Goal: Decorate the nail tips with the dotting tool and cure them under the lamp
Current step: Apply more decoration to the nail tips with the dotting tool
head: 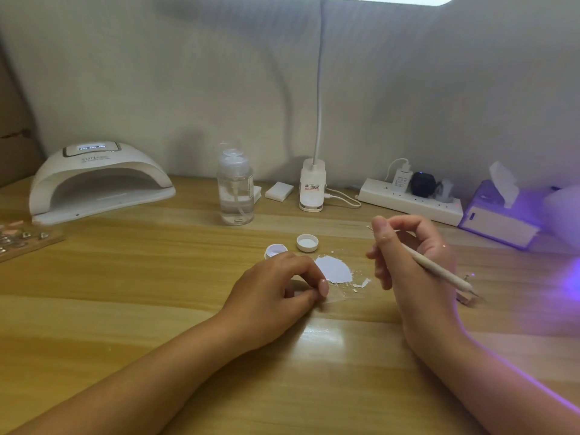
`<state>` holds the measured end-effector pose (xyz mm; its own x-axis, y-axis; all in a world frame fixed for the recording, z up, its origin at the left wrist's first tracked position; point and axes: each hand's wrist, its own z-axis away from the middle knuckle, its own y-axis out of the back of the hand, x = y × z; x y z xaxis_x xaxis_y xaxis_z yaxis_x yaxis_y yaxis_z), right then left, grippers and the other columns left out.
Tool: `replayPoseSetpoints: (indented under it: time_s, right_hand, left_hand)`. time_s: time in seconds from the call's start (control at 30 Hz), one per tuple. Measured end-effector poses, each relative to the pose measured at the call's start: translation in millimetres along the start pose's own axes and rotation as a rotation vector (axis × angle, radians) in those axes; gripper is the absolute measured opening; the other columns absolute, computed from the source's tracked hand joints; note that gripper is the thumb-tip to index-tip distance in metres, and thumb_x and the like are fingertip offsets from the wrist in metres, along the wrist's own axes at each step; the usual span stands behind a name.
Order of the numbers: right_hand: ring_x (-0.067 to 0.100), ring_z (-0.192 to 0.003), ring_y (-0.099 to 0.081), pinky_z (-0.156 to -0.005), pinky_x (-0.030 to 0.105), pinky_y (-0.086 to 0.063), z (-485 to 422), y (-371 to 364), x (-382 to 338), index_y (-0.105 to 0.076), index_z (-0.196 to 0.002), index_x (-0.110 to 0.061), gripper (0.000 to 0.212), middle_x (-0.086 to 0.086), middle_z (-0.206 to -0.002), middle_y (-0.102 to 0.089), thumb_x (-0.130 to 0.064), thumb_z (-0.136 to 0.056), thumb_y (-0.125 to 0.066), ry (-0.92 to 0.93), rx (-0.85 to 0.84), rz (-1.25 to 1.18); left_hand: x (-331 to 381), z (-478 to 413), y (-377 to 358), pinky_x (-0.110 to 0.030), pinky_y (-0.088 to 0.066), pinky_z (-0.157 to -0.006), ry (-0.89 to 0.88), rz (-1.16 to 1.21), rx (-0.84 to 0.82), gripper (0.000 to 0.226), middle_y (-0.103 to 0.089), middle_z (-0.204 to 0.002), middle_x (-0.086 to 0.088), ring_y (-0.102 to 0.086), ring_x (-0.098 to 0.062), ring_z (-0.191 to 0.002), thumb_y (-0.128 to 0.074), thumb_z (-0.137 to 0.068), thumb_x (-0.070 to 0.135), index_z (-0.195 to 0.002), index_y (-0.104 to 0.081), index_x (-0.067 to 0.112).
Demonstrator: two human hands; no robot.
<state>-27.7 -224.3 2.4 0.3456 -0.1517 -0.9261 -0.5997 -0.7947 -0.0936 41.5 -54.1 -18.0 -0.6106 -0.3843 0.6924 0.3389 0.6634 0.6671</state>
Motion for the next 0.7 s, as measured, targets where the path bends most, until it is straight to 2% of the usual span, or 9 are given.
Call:
replayPoseSetpoints:
  time_s: [0.13,0.23,0.3,0.37,0.47,0.57,0.7]
  right_hand:
    - [0.010,-0.049,-0.058,-0.040,0.018,-0.039,-5.8,5.3,13.5,-0.063,-0.090,-0.017,0.009,0.003,-0.071,-0.073,-0.025,-0.095,-0.064,-0.134,-0.069,0.140]
    - [0.011,-0.045,-0.056,-0.037,0.022,-0.036,-8.0,6.5,19.4,-0.051,-0.085,-0.019,0.015,0.003,-0.069,-0.074,-0.023,-0.090,-0.064,-0.263,-0.086,0.218]
    - [0.010,-0.043,-0.055,-0.037,0.023,-0.035,-7.9,7.3,21.0,-0.049,-0.076,-0.019,0.018,0.004,-0.064,-0.072,-0.023,-0.083,-0.065,-0.263,-0.108,0.326]
    - [0.009,-0.044,-0.056,-0.044,0.026,-0.038,-7.1,7.0,20.7,-0.050,-0.071,-0.017,0.015,0.004,-0.060,-0.071,-0.021,-0.077,-0.063,-0.235,-0.149,0.413]
    - [0.010,-0.050,-0.060,-0.055,0.030,-0.042,-6.0,6.1,19.0,-0.050,-0.073,-0.015,0.013,0.004,-0.060,-0.071,-0.018,-0.076,-0.062,-0.232,-0.193,0.457]
    - [0.009,-0.048,-0.057,-0.053,0.028,-0.042,-5.1,4.6,18.6,-0.052,-0.071,-0.013,0.013,0.002,-0.056,-0.068,-0.017,-0.075,-0.063,-0.213,-0.233,0.512]
    - [0.009,-0.056,-0.059,-0.058,0.030,-0.044,-6.3,4.5,18.0,-0.054,-0.072,-0.012,0.015,0.001,-0.060,-0.069,-0.021,-0.076,-0.065,-0.199,-0.182,0.553]
  left_hand:
    - [0.1,0.5,0.2,-0.022,-0.035,-0.063,-0.004,-0.001,0.005,0.018,-0.055,-0.087,0.038,-0.051,-0.002,-0.055,-0.068,-0.086,0.018,-0.080,-0.066,0.035]
    - [0.1,0.4,0.1,-0.021,-0.035,-0.063,-0.003,-0.001,0.010,0.019,-0.055,-0.089,0.038,-0.050,-0.003,-0.056,-0.068,-0.086,0.018,-0.080,-0.065,0.035]
    - [0.2,0.0,-0.1,-0.021,-0.036,-0.063,-0.005,-0.002,0.011,0.019,-0.055,-0.088,0.038,-0.050,-0.003,-0.056,-0.068,-0.086,0.018,-0.080,-0.065,0.035]
    - [0.0,0.1,0.1,-0.021,-0.035,-0.063,-0.005,-0.003,0.013,0.019,-0.056,-0.088,0.037,-0.051,-0.002,-0.056,-0.068,-0.086,0.019,-0.080,-0.065,0.036]
    - [0.0,0.2,0.3,-0.022,-0.035,-0.064,-0.008,-0.005,0.010,0.018,-0.056,-0.087,0.036,-0.052,-0.001,-0.057,-0.068,-0.086,0.019,-0.080,-0.066,0.036]
    - [0.0,-0.1,0.2,-0.024,-0.036,-0.065,-0.005,0.004,0.011,0.018,-0.055,-0.085,0.037,-0.053,0.002,-0.057,-0.069,-0.085,0.019,-0.080,-0.066,0.036]
    - [-0.8,-0.7,0.3,-0.026,-0.039,-0.067,-0.009,0.006,0.010,0.018,-0.055,-0.083,0.038,-0.053,0.003,-0.058,-0.070,-0.086,0.019,-0.081,-0.067,0.036]
